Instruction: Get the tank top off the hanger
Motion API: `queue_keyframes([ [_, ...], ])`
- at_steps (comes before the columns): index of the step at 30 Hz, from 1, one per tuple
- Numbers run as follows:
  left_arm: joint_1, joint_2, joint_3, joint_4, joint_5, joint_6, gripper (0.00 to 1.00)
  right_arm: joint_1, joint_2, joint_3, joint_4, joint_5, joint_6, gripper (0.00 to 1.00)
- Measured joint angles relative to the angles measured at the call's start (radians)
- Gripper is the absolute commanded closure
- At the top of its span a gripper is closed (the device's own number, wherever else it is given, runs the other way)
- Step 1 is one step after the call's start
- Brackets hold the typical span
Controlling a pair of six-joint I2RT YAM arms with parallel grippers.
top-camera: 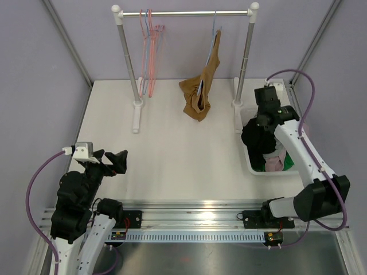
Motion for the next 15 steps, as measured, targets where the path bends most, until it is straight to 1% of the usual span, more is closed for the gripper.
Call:
queue_keyframes([
  [2,0.0,0.0,0.0,0.0,0.001,0.0,0.01,-0.039,0.03,-0.132,0.007,-0.045,0.031,1.0],
  [4,0.0,0.001,0.0,0.0,0.005,0.0,0.01,-0.065,0.073,-0.222,0.018,-0.083,0.059,1.0],
  [6,0.0,0.005,0.0,0.0,0.008,0.0,0.01,-0.088,0.127,-0.271,0.03,-0.114,0.081,0.96],
  [10,0.0,0.029,0.0,0.0,0.02,0.0,0.01,-0.132,0.223,-0.284,0.051,-0.175,0.104,0.85],
  [11,0.0,0.036,0.0,0.0,0.028,-0.001,0.01,-0.138,0.229,-0.284,0.054,-0.186,0.107,0.74],
  [14,0.0,0.057,0.004,-0.001,0.051,-0.005,0.01,-0.142,0.207,-0.279,0.048,-0.204,0.121,0.57],
  [15,0.0,0.064,0.008,-0.003,0.056,-0.01,0.01,-0.142,0.195,-0.274,0.038,-0.203,0.122,0.44],
])
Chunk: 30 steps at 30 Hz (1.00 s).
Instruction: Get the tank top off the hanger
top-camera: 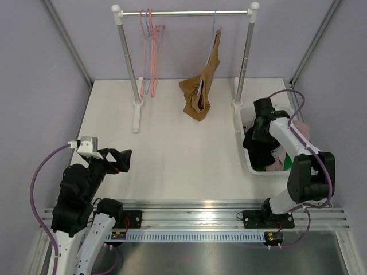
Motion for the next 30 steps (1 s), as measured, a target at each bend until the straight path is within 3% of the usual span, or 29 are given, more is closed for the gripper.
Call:
queue_keyframes([
  [5,0.0,0.046,0.066,-0.007,0.051,-0.052,0.01,0.0,-0.082,0.106,-0.092,0.019,0.008,0.26],
  [7,0.0,0.083,0.12,-0.003,0.093,-0.076,0.01,0.0,-0.129,0.166,-0.119,0.038,0.008,0.01],
  [11,0.0,0.171,0.199,0.03,0.173,-0.114,0.01,-0.002,-0.264,0.227,-0.14,0.022,-0.001,0.01],
  [19,-0.017,0.453,0.361,0.092,0.302,-0.169,0.01,-0.004,-0.666,0.085,0.0,-0.447,0.051,0.0],
  [25,-0.273,0.74,0.638,0.095,0.177,-0.143,0.01,-0.004,-0.735,-0.027,0.058,-0.692,0.107,0.01],
  [30,-0.357,0.978,0.846,0.109,0.098,-0.104,0.01,-0.004,-0.792,-0.111,0.045,-0.764,0.128,0.0],
])
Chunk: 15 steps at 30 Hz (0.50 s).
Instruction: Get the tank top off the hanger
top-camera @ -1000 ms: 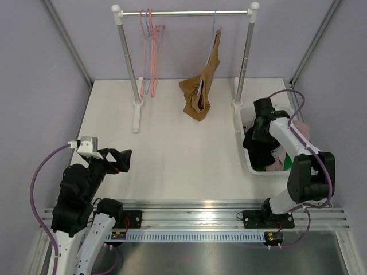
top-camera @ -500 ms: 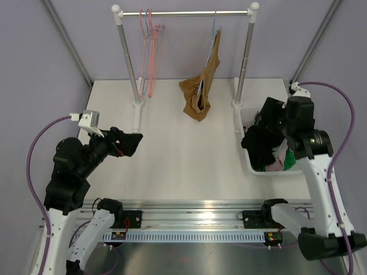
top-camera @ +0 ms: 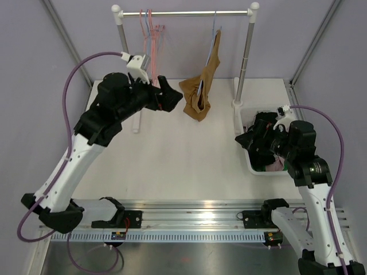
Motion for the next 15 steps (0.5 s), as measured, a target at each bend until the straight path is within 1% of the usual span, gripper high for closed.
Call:
queue_keyframes([
  [6,-0.038,0.294,0.24,0.079,-0.052,0.056,0.01,0.0,-0.168,-0.044,-0.019,-0.057,0.01,0.01],
  [12,-0.048,0.501,0.389,0.158,-0.111,0.111,0.01,0.0,-0.235,-0.041,-0.071,-0.075,0.009,0.0],
  [15,-0.048,0.608,0.495,0.183,-0.151,0.134,0.01,0.0,-0.258,-0.041,-0.097,-0.079,0.009,0.0],
])
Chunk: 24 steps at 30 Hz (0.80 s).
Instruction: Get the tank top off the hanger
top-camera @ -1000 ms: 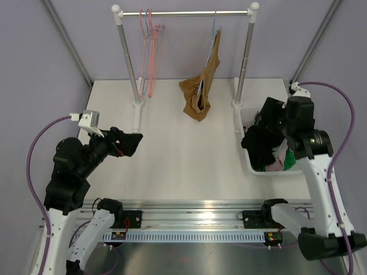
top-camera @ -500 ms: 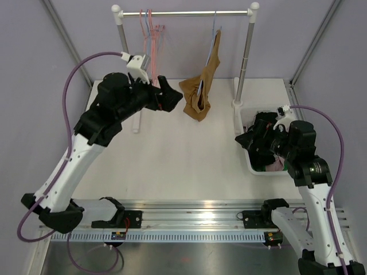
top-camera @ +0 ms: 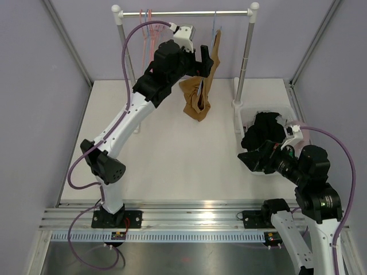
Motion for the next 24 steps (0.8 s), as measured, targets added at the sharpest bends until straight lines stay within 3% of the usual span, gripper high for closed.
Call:
queue_keyframes([
  [3,0.0,0.093,0.095,0.034,-0.026,0.021,0.01,0.0,-0.033,0.0,-0.013,-0.021,0.007,0.0],
  [7,0.0,0.19,0.191,0.054,-0.042,0.047,0.11,0.0,-0.084,-0.012,0.001,-0.093,0.045,0.0],
  [14,0.0,0.285,0.277,0.054,-0.068,0.1,0.56,0.0,-0.123,-0.023,0.0,-0.15,0.077,0.01],
  [24,0.0,0.338,0.337,0.047,-0.079,0.138,0.56,0.0,-0.135,-0.023,-0.009,-0.159,0.079,0.02],
])
